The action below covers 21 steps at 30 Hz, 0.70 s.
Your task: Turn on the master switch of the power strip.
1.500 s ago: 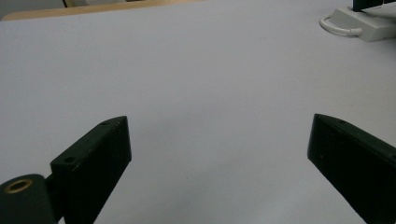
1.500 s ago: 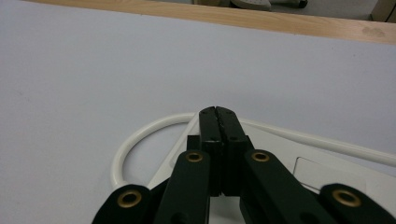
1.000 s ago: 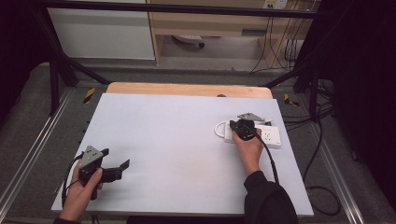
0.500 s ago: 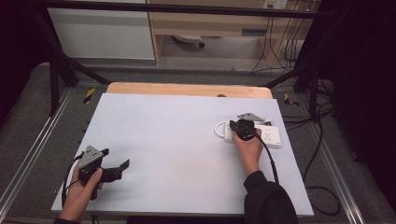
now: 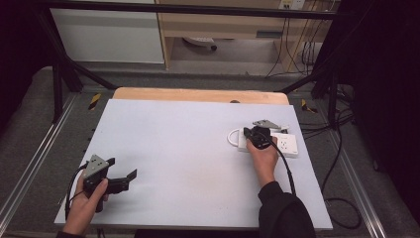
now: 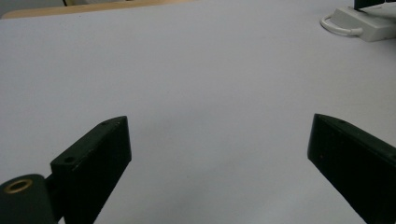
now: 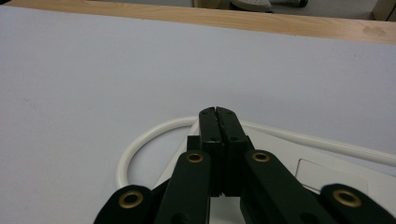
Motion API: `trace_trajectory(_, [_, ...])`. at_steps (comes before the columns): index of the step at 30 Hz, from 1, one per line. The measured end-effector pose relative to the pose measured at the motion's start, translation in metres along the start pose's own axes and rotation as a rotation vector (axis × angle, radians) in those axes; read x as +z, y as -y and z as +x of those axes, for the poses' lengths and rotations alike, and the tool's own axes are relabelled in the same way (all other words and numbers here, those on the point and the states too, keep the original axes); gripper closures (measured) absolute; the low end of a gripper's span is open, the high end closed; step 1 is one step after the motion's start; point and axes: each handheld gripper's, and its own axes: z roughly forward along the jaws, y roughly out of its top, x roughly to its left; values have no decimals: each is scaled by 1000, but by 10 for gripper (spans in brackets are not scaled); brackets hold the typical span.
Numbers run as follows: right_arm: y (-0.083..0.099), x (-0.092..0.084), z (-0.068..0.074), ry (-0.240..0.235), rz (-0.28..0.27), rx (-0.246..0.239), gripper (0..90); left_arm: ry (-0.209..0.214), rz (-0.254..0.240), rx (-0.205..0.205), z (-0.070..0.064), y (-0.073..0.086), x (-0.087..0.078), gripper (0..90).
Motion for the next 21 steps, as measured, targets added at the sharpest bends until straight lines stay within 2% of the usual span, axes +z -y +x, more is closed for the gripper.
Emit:
trace_trajectory(13, [-1,0,-1,0,4,8,900,-1,-1,-1,0,0,0,61])
trace_trajectory(21, [-6,-5,-1,-3,-17,17,900,0,0,0,1,0,-1,61])
